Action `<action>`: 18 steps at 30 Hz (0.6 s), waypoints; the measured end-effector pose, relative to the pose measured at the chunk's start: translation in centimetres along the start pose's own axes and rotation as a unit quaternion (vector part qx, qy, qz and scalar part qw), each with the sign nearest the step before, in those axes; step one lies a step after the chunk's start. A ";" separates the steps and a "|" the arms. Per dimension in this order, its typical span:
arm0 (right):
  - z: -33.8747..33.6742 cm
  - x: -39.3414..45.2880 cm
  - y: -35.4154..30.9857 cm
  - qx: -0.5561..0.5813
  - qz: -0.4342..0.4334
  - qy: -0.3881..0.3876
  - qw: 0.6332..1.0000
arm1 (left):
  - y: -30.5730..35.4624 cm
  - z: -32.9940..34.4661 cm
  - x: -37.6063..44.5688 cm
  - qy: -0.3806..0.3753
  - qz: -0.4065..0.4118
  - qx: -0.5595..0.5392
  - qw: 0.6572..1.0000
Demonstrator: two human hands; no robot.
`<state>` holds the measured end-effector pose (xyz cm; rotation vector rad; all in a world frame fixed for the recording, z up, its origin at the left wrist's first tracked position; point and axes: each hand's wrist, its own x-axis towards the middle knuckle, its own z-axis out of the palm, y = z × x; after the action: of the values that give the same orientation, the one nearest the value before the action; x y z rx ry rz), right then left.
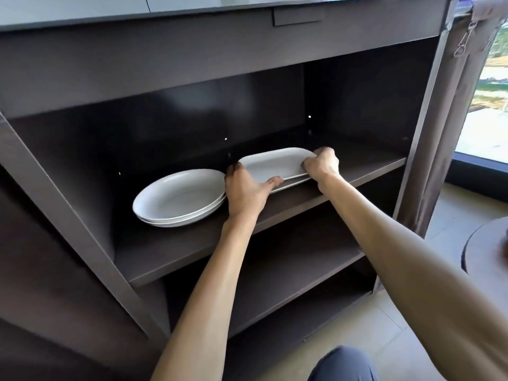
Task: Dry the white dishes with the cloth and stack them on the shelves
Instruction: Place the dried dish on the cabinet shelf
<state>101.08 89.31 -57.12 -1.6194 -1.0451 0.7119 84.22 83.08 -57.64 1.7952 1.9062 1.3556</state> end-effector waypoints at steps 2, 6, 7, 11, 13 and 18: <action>0.1 0.1 0.0 0.009 0.002 0.008 1.000 | 0.1 0.1 -0.2 -0.002 0.002 0.009 1.000; 0.4 0.2 0.1 -0.004 -0.006 0.023 1.000 | 0.4 0.1 -0.6 -0.019 0.005 0.038 0.999; 0.3 0.2 0.2 -0.008 -0.009 0.024 1.000 | 0.4 0.2 -0.7 -0.022 0.003 0.050 0.998; -0.2 0.6 0.6 -0.032 -0.012 0.026 0.999 | 0.4 0.5 -0.9 -0.033 -0.013 0.037 0.999; -0.6 0.8 0.6 -0.042 -0.011 0.033 0.998 | 0.6 0.5 -0.9 -0.053 -0.016 0.013 0.998; -2.1 1.3 0.9 -0.080 -0.009 0.047 0.996 | 1.6 1.3 -0.8 -0.107 -0.014 -0.003 0.994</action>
<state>103.75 89.48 -57.31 -1.7609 -1.0693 0.5469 86.38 82.78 -57.55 1.8215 1.8054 1.1098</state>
